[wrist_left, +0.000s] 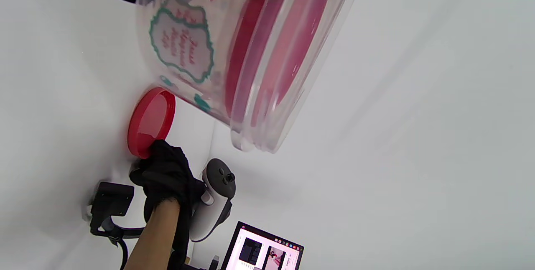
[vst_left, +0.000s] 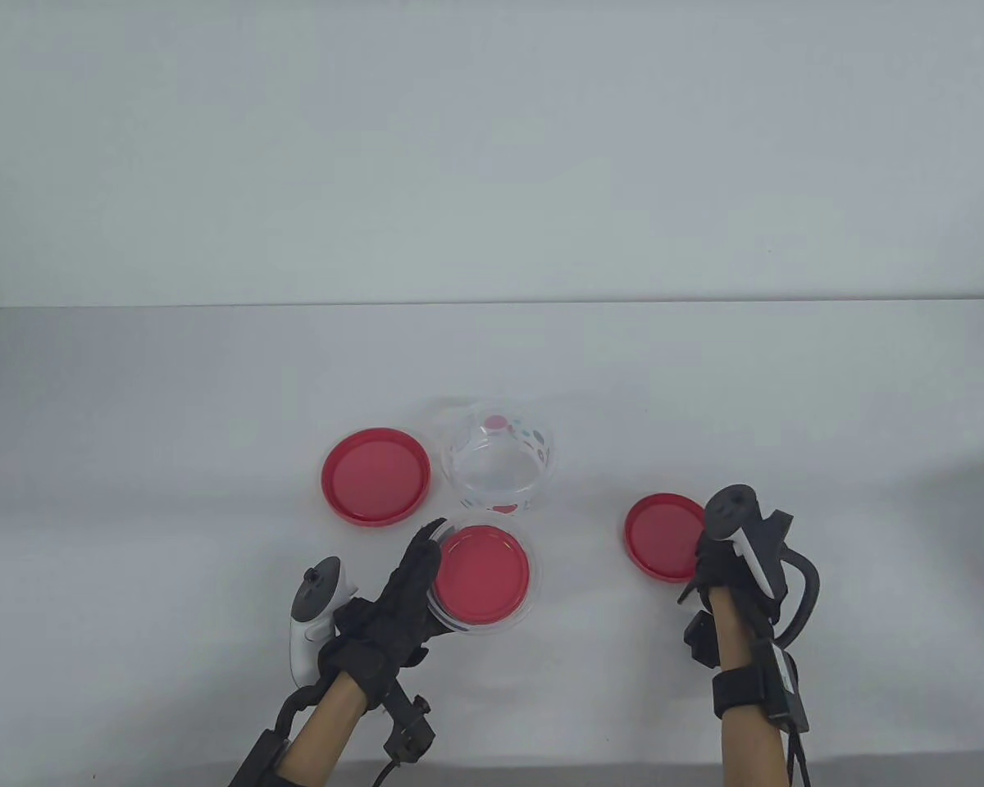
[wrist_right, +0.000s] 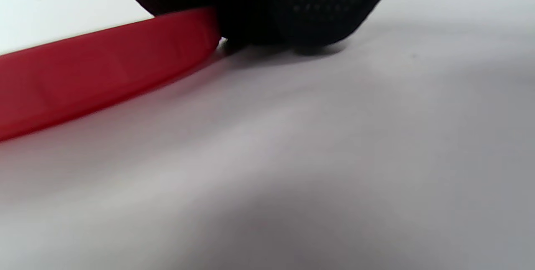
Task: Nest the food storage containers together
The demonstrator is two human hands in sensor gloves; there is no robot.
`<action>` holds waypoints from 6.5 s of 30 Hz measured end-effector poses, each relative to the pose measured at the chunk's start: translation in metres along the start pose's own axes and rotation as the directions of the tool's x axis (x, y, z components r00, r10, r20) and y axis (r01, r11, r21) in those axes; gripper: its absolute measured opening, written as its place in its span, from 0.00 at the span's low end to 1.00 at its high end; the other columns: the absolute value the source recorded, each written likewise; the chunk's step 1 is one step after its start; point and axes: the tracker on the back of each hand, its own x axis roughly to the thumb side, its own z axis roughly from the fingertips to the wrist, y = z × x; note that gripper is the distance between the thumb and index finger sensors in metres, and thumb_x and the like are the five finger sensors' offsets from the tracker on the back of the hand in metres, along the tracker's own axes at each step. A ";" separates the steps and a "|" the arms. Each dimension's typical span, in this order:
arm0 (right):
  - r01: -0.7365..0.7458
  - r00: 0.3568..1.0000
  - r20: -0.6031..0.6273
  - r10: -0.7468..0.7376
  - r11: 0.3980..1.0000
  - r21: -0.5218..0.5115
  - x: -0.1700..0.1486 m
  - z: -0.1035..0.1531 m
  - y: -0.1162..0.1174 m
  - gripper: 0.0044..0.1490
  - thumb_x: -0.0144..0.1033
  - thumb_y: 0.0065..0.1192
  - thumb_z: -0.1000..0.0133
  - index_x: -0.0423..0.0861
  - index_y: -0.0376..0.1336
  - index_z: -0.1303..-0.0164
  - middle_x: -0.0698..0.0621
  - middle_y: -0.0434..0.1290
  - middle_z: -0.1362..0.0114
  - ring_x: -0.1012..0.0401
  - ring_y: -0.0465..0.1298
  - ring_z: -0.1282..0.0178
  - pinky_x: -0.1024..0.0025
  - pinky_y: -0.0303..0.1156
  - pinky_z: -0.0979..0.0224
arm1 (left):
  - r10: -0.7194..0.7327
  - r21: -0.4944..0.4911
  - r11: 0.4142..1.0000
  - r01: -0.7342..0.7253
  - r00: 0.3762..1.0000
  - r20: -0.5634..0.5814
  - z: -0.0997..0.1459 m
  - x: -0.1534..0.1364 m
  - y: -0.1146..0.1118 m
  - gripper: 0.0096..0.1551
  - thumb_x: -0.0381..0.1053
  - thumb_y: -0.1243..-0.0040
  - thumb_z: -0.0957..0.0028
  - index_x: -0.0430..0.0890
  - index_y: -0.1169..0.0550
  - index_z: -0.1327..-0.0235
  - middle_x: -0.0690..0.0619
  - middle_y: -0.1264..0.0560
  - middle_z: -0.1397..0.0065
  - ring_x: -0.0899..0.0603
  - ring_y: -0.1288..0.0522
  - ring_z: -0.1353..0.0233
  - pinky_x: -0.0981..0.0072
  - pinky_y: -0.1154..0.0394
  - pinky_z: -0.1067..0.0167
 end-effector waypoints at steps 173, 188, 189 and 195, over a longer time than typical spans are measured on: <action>0.046 0.668 0.728 0.153 0.968 -0.246 0.245 0.101 -0.048 0.63 0.67 0.60 0.42 0.45 0.35 0.13 0.36 0.34 0.14 0.31 0.42 0.19 0.27 0.50 0.30 | 0.172 0.059 0.976 -0.210 0.908 0.383 0.023 0.040 0.043 0.46 0.72 0.76 0.29 0.56 0.75 0.15 0.43 0.79 0.13 0.29 0.76 0.16 0.31 0.71 0.26; 0.026 0.761 0.648 -0.024 1.000 0.006 0.254 0.048 0.006 0.50 0.60 0.50 0.36 0.41 0.44 0.13 0.36 0.38 0.13 0.36 0.37 0.18 0.33 0.36 0.26 | 0.196 0.024 0.975 -0.222 0.903 0.382 0.019 0.039 0.038 0.46 0.71 0.76 0.29 0.55 0.75 0.15 0.42 0.78 0.13 0.29 0.75 0.15 0.31 0.70 0.25; -0.071 0.781 0.623 0.032 0.997 0.039 0.251 0.045 0.015 0.48 0.59 0.47 0.34 0.41 0.45 0.13 0.37 0.37 0.12 0.41 0.32 0.18 0.37 0.30 0.25 | 0.197 0.025 0.974 -0.223 0.904 0.380 0.019 0.038 0.038 0.46 0.71 0.76 0.29 0.55 0.75 0.15 0.42 0.79 0.13 0.29 0.75 0.15 0.31 0.70 0.25; -0.075 0.781 0.624 0.005 0.994 0.085 0.251 0.046 0.011 0.44 0.56 0.42 0.32 0.41 0.43 0.13 0.39 0.33 0.12 0.43 0.27 0.19 0.40 0.25 0.25 | 0.192 0.032 0.975 -0.220 0.907 0.375 0.019 0.038 0.037 0.46 0.71 0.76 0.29 0.55 0.75 0.15 0.43 0.78 0.13 0.29 0.75 0.15 0.31 0.70 0.25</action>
